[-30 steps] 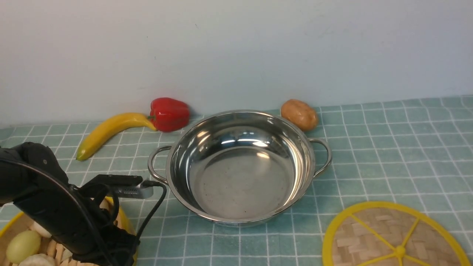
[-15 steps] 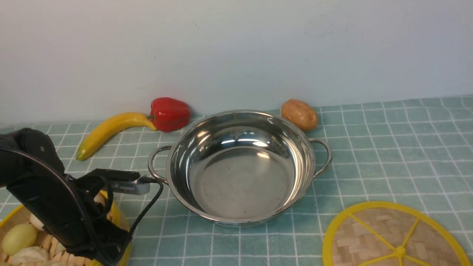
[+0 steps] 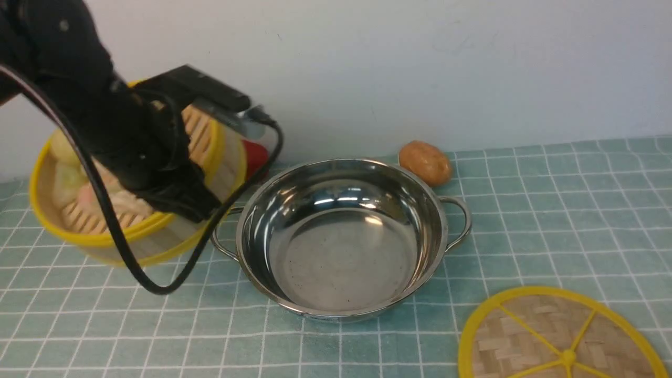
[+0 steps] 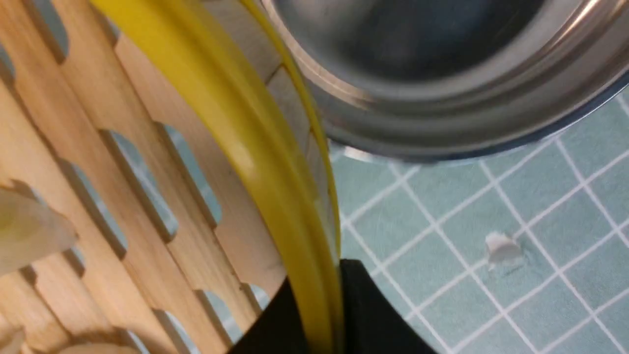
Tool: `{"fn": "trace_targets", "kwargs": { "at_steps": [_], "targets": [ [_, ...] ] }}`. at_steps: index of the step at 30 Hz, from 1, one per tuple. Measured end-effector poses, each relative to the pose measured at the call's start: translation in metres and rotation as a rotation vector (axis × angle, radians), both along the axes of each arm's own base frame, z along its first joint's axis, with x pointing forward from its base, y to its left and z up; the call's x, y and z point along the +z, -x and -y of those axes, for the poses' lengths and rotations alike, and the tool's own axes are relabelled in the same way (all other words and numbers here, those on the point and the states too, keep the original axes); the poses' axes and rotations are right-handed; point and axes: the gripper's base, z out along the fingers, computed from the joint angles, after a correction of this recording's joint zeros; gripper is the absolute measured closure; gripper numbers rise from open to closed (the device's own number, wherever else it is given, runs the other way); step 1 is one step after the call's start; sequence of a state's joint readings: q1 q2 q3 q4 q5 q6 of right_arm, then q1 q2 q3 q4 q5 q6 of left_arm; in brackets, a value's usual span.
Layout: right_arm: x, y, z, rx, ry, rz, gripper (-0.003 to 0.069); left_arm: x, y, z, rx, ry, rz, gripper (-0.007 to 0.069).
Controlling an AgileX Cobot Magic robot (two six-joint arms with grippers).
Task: Place the steamer in the pot on the blue tablecloth, and put the lid on the steamer.
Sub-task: 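Grasp the rim of the steamer basket holding the buns with the left gripper, then place the bamboo steamer basket with dumplings into the steel pot with the left gripper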
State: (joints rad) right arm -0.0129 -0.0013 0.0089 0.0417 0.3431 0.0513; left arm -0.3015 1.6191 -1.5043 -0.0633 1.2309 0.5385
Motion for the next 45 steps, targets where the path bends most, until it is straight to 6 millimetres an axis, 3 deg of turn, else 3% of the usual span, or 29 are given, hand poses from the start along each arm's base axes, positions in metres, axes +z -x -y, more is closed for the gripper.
{"fn": "trace_targets", "kwargs": {
  "at_steps": [3, 5, 8, 10, 11, 17, 20, 33, 35, 38, 41, 42, 45],
  "targets": [
    [0.0, 0.0, 0.0, 0.0, 0.0, 0.0, 0.0416, 0.005, 0.003, 0.047, -0.233, -0.031, 0.05, 0.0594],
    [0.0, 0.0, 0.0, 0.0, 0.0, 0.0, 0.0416, 0.0, 0.004, 0.067, -0.326, -0.047, 0.048, 0.0594],
    [0.0, 0.0, 0.0, 0.0, 0.0, 0.0, 0.0416, -0.013, 0.005, 0.092, -0.43, -0.069, 0.026, 0.0594],
    [0.0, 0.0, 0.0, 0.0, 0.0, 0.0, 0.0416, -0.036, 0.002, 0.11, -0.492, -0.114, -0.019, 0.0594],
    [0.0, 0.0, 0.0, 0.0, 0.0, 0.0, 0.0416, -0.038, 0.002, 0.111, -0.494, -0.118, -0.023, 0.0594],
    [0.0, 0.0, 0.0, 0.0, 0.0, 0.0, 0.0416, -0.098, -0.018, 0.125, -0.519, -0.21, -0.115, 0.0594],
    [0.0, 0.0, 0.0, 0.0, 0.0, 0.0, 0.0416, -0.114, -0.023, 0.128, -0.52, -0.214, -0.135, 0.0594],
    [0.0, 0.0, 0.0, 0.0, 0.0, 0.0, 0.0416, -0.139, -0.028, 0.138, -0.495, -0.158, -0.168, 0.0585],
    [0.0, 0.0, 0.0, 0.0, 0.0, 0.0, 0.0416, -0.14, -0.028, 0.139, -0.486, -0.157, -0.171, 0.0561],
    [0.0, 0.0, 0.0, 0.0, 0.0, 0.0, 0.0416, -0.138, -0.028, 0.14, -0.467, -0.153, -0.167, 0.0465],
    [0.0, 0.0, 0.0, 0.0, 0.0, 0.0, 0.0416, -0.138, -0.028, 0.14, -0.447, -0.156, -0.166, 0.0311],
    [0.0, 0.0, 0.0, 0.0, 0.0, 0.0, 0.0416, -0.138, -0.028, 0.14, -0.446, -0.157, -0.167, 0.0301],
    [0.0, 0.0, 0.0, 0.0, 0.0, 0.0, 0.0416, -0.136, -0.028, 0.137, -0.407, -0.182, -0.189, 0.0129]
  ]
}}
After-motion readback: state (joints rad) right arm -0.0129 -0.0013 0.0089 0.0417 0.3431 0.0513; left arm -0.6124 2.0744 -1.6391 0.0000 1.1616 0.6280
